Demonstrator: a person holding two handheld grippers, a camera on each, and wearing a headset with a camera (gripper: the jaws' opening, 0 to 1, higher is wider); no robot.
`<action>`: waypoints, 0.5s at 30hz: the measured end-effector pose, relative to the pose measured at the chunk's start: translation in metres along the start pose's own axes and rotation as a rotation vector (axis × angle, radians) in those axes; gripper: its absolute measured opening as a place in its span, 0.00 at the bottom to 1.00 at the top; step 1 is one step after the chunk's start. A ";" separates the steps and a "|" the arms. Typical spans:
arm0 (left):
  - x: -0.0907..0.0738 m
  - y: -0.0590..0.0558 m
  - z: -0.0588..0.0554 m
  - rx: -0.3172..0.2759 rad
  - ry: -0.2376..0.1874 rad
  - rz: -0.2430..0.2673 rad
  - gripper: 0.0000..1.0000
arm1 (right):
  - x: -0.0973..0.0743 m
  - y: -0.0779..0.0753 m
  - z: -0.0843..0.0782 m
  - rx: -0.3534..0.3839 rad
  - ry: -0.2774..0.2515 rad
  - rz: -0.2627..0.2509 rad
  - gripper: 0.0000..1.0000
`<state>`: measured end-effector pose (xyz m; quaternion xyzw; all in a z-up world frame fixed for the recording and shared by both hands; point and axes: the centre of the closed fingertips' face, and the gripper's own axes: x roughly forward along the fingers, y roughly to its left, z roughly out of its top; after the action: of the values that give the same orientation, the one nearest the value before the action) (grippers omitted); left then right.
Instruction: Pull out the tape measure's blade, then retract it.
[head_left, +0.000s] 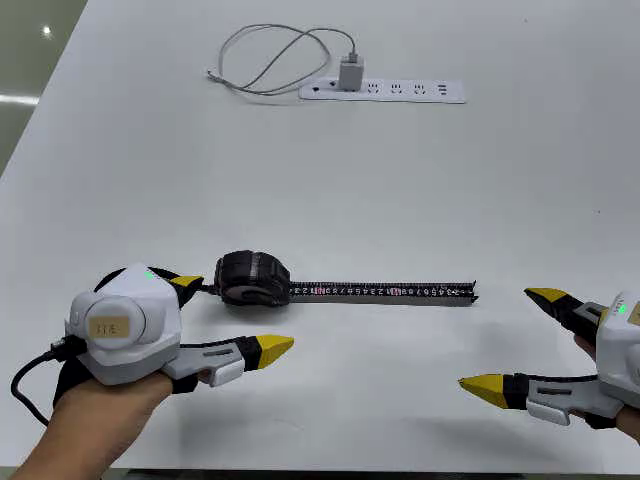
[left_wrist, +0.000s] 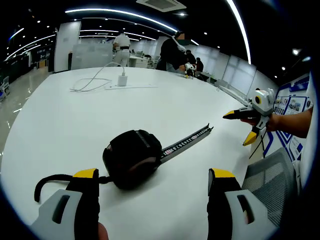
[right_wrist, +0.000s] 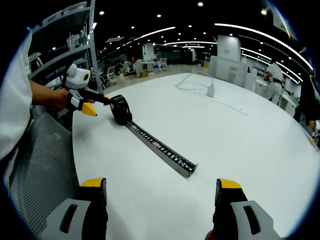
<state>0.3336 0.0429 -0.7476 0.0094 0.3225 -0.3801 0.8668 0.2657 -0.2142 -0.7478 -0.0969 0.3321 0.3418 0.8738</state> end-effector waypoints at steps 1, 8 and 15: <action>0.001 -0.002 0.001 0.000 -0.001 -0.001 0.87 | 0.000 0.000 0.000 0.001 -0.001 -0.001 0.88; 0.008 -0.003 0.008 -0.018 -0.017 0.003 0.87 | 0.001 -0.003 0.001 0.004 -0.001 -0.002 0.88; 0.009 -0.002 0.009 -0.043 -0.031 0.034 0.86 | 0.003 -0.005 0.002 0.002 -0.004 -0.001 0.88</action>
<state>0.3416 0.0329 -0.7455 -0.0098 0.3168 -0.3584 0.8781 0.2715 -0.2156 -0.7485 -0.0957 0.3308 0.3411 0.8747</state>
